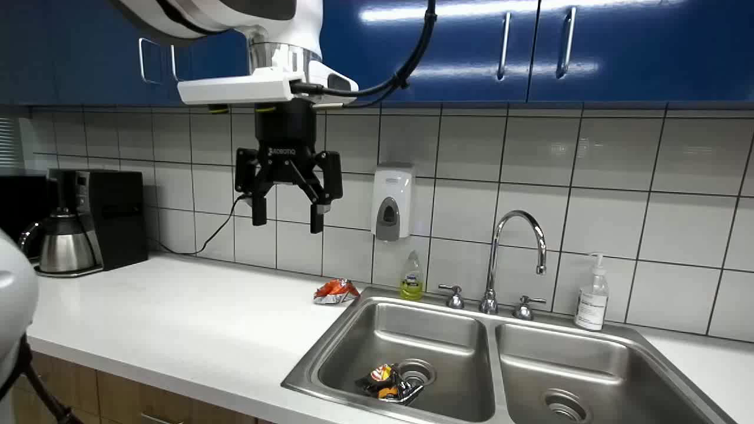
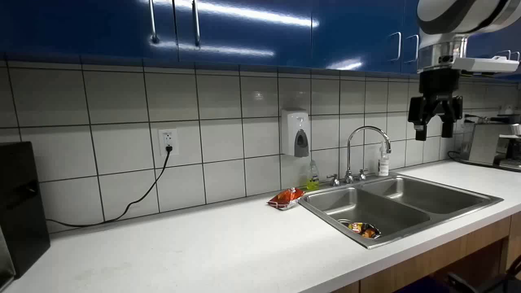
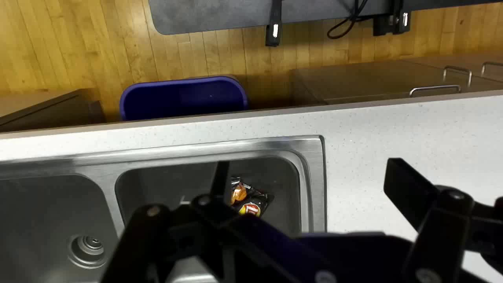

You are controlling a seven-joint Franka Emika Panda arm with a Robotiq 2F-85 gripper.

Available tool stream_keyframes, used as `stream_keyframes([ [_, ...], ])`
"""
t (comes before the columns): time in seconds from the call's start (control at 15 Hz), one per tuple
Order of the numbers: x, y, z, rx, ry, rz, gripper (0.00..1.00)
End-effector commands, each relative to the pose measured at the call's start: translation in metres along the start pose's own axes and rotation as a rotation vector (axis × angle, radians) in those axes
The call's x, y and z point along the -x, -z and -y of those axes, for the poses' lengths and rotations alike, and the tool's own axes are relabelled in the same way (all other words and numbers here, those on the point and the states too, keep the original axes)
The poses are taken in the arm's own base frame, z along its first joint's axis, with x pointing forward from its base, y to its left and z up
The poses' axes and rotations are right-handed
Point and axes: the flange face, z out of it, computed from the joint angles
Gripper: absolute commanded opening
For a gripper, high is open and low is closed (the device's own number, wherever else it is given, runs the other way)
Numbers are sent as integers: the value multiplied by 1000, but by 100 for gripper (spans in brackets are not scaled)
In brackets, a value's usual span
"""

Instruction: Shift the Lays packet to the left counter

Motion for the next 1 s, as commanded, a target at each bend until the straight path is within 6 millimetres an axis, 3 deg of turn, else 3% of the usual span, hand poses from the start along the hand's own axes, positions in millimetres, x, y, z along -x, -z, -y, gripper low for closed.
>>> stream_keyframes([
  [0.0,0,0,0,0,0,2,100],
  [0.2,-3,-2,-1,2,-8,1,100],
  [0.4,-19,-17,-12,-9,-62,-11,100],
  [0.93,-75,-92,-63,-1,-180,-48,100],
])
